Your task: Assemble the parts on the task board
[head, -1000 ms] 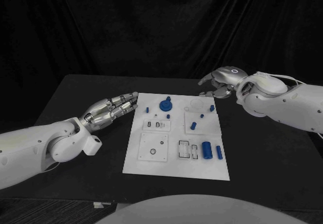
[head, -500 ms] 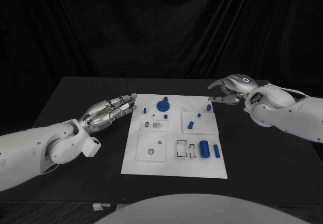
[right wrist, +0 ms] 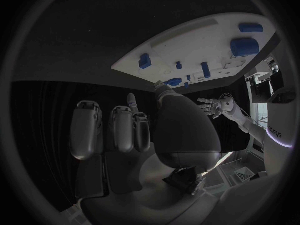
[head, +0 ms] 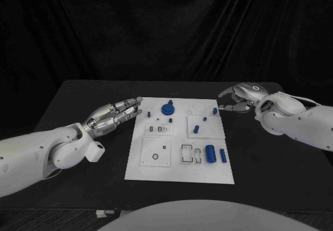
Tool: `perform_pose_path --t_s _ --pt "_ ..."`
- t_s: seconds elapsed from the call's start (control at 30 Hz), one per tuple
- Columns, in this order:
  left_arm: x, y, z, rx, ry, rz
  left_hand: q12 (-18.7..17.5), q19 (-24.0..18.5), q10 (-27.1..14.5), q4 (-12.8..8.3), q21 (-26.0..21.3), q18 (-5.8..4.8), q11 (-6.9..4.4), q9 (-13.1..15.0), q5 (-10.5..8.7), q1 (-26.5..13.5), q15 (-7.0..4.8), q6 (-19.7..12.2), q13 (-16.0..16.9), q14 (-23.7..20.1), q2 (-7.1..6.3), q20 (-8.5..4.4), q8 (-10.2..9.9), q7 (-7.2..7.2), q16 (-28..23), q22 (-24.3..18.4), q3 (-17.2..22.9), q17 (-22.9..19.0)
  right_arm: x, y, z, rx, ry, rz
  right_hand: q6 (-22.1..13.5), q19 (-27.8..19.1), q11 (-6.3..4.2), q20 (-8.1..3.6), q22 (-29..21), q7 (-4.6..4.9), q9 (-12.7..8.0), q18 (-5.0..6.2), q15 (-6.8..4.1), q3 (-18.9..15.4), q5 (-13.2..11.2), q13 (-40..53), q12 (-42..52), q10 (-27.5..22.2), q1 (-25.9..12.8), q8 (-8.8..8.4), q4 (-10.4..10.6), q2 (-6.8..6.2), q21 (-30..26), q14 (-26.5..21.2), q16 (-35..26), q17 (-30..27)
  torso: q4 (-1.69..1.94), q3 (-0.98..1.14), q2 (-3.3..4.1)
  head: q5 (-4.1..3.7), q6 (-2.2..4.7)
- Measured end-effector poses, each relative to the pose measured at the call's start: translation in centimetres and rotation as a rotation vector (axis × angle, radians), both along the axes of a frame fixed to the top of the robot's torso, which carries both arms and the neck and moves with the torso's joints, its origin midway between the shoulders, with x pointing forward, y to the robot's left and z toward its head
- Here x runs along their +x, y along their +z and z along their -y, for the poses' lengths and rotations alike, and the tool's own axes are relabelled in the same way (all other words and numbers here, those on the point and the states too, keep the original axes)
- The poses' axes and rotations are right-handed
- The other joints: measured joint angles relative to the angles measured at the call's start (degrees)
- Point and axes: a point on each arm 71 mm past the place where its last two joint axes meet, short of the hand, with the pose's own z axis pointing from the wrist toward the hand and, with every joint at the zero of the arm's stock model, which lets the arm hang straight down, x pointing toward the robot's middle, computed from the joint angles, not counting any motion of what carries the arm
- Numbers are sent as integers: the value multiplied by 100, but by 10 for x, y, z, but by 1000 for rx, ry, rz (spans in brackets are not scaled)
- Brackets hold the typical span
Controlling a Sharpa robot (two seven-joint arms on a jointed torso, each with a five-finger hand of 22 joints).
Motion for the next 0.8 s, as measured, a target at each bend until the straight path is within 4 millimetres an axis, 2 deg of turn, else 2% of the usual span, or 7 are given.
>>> perform_pose_path --t_s 0.17,0.23,0.6,0.73,0.8 --pt "0 0 -1 0 0 -1 0 0 0 0 0 0 0 0 0 0 0 0 0 0 0 0 0 0 0 0 0 1 -1 -8 -2 -6 2 -28 20 0 0 0 0 20 6 0 0 13 34 0 0 0 97 5 -13 32 0 0 0 0 13 -8 -8 6 1" --pt "0 -1 -1 0 -1 -2 0 0 0 0 0 0 0 0 0 0 0 0 0 0 0 0 0 0 0 0 0 1 -1 -11 -3 -9 3 -39 20 0 0 0 0 20 6 0 0 16 56 0 0 0 135 5 -16 7 0 0 0 0 15 -12 -11 5 1" --pt "-1 -1 -2 -1 -1 -4 0 0 0 0 0 0 0 0 0 0 0 0 0 0 0 0 0 0 0 1 0 -3 -2 -25 -8 -20 6 -87 70 0 0 0 2 29 23 0 0 49 120 -1 0 0 362 5 -49 42 0 0 0 -9 13 -12 -15 8 2" --pt "-1 -1 -2 -1 -2 -5 0 0 0 0 0 0 0 0 0 0 0 0 0 0 0 0 0 0 0 1 0 -4 -1 -27 -10 -24 6 -96 70 0 43 0 4 29 35 0 0 65 298 -1 0 -2 456 5 -33 72 0 0 0 -18 14 -12 -15 8 2" --pt "-1 -1 -2 -1 -2 -6 0 0 0 0 0 0 0 0 0 0 0 0 0 0 0 0 0 0 0 1 0 -4 -1 -28 -10 -26 6 -99 70 0 43 0 4 29 47 0 0 88 611 -1 0 -2 515 5 -56 131 0 0 0 -24 15 -12 -15 3 2"
